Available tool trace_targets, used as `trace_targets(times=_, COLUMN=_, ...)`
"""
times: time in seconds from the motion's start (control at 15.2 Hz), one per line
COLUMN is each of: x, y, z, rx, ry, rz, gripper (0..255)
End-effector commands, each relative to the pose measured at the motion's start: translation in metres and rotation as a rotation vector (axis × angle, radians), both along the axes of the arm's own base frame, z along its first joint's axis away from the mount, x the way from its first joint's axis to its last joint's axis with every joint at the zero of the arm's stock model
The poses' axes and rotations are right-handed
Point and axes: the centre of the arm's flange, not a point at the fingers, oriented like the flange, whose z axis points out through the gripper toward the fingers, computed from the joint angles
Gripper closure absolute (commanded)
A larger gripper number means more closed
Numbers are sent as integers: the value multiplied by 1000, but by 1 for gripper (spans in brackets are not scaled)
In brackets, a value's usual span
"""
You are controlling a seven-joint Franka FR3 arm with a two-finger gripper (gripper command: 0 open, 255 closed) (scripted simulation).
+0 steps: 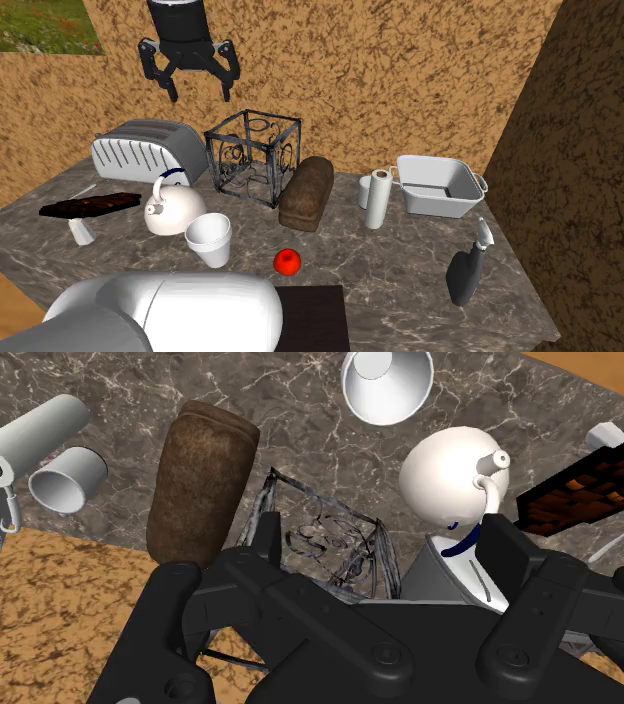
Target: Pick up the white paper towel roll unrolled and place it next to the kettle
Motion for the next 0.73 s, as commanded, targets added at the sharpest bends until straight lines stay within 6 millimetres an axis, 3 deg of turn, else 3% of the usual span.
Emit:
trace_targets(times=0.0, x=0, y=0, z=0, rx=0, ry=0, rz=0, gripper=0)
trace_targets(times=0.66, x=43, y=-99, z=-71, rx=-10, ry=-4, rz=-58, gripper=0)
